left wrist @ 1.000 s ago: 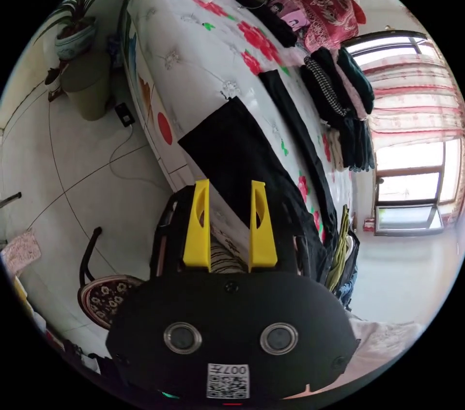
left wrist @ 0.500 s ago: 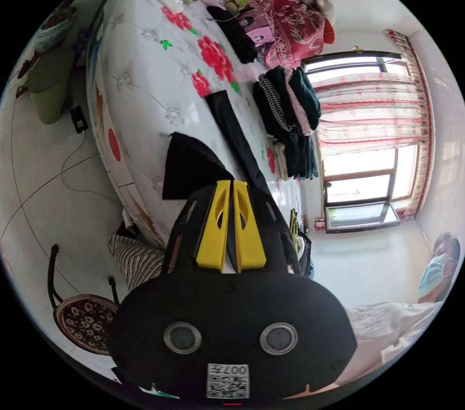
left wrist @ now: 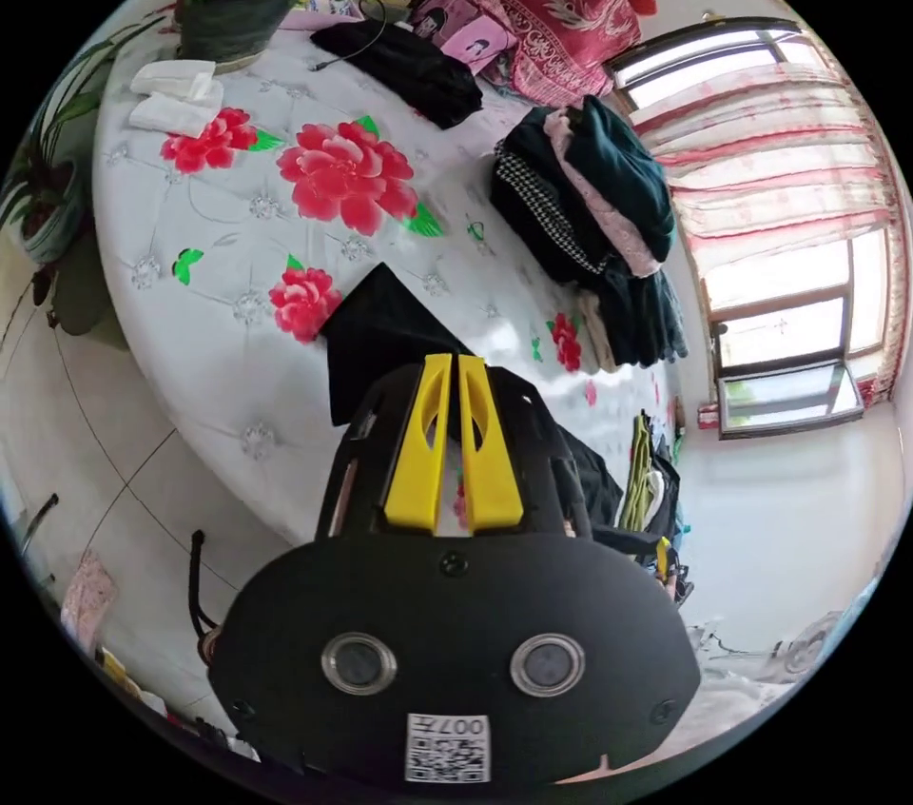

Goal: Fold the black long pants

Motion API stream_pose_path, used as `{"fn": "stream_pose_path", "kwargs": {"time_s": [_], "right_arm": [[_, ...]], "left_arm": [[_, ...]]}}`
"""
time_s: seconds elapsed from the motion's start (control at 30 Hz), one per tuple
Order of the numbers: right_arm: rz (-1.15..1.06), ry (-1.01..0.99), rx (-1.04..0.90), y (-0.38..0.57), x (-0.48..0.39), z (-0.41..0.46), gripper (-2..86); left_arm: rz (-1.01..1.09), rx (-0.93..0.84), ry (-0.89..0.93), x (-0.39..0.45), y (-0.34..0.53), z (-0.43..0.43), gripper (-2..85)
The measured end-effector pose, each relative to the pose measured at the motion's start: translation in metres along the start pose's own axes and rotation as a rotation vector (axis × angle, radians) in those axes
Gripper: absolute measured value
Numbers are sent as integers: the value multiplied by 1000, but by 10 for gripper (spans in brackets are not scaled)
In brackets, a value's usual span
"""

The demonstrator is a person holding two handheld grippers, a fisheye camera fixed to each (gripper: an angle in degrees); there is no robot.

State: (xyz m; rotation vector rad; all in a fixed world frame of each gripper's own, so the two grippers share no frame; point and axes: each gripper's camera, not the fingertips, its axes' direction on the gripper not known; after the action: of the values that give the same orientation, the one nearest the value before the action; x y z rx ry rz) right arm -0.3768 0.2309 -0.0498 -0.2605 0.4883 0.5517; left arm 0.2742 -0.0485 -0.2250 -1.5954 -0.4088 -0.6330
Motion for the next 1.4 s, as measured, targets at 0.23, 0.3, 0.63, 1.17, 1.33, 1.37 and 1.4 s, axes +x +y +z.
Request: {"fn": "stream_pose_path", "kwargs": {"time_s": [0.23,0.3,0.63,1.17,1.33,1.37,1.4], "right_arm": [[-4,224,-86,-60,-25,135,23],[-47,314,-110,-55,-26,145,33],[134,590,-115,4,65,103,82],[-206,760,-74,32,51,37,50],[-451,735,-219,26,15,100,63],[-457,728,-263,22,17,121,66],[-455,725,-284,21,18,132,67]], "left_arm": [[31,-55,-252,52,-68,89,54],[161,-59,-288,74,-61,104,58],[259,-136,-459,59,13,151,37],[239,-78,-480,83,96,138,53],[175,6,-444,78,71,124,80],[174,0,-451,78,62,130,80],[174,-4,-482,78,54,138,79]]}}
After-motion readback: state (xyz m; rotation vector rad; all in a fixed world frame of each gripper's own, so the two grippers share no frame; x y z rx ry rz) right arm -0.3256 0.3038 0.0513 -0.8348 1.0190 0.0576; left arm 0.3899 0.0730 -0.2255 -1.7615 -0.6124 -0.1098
